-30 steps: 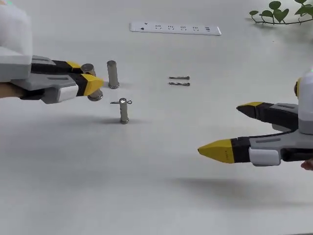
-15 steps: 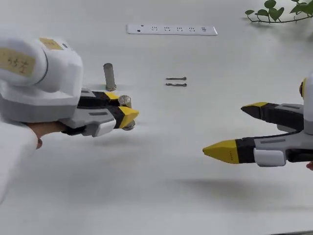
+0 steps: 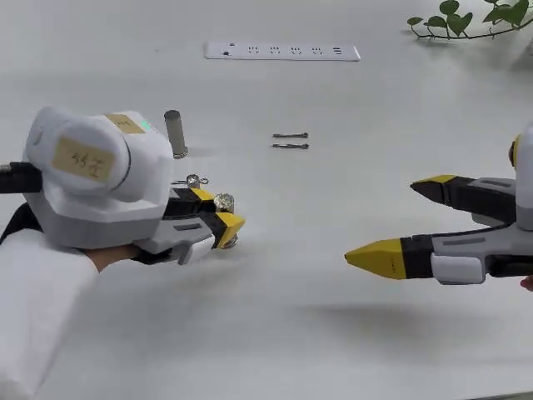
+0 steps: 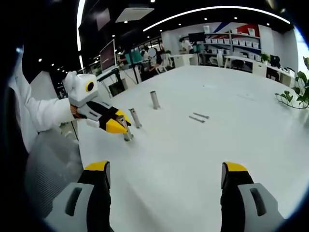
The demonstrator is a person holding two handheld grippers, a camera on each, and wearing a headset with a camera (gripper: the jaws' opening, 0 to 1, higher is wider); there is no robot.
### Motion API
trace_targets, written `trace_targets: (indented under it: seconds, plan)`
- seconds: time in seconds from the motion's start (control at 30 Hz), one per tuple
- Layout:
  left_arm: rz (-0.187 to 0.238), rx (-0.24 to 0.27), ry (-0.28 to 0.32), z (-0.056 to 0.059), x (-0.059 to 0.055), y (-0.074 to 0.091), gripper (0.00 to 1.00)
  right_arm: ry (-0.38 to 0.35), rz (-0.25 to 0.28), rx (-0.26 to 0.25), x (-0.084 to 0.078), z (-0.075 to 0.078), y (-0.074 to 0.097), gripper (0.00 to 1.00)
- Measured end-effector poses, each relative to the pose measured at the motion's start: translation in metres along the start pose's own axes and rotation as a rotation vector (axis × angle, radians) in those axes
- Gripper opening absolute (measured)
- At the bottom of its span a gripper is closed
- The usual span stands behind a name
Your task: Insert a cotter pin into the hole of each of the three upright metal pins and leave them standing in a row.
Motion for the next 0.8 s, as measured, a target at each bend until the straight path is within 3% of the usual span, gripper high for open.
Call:
trace_targets:
  seconds: [0.23,0.53,0.8]
  plan:
    - [0.003,-0.006,0.007,0.003,-0.004,-0.005,0.10,-0.002,-0.002,-0.003,-0.002,-0.001,0.002,0.94]
    - [-0.018,-0.015,-0.042,0.005,-0.008,-0.013,0.10,0.000,-0.009,0.001,-0.003,-0.002,-0.001,0.93]
    - [-0.002,-0.020,-0.069,0.003,-0.005,-0.018,0.10,0.005,-0.009,0.003,-0.002,-0.002,-0.002,0.93]
Point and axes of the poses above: the centre of the closed fingertips' face, and the gripper's own axes: y roughly backward along the fingers, z roughly to its right, x roughly out of its top, the point moved 6 cm from there along y, roughly backward along the fingers, and after that the axes turned 14 degrees about -x, right-handed, at the moved point
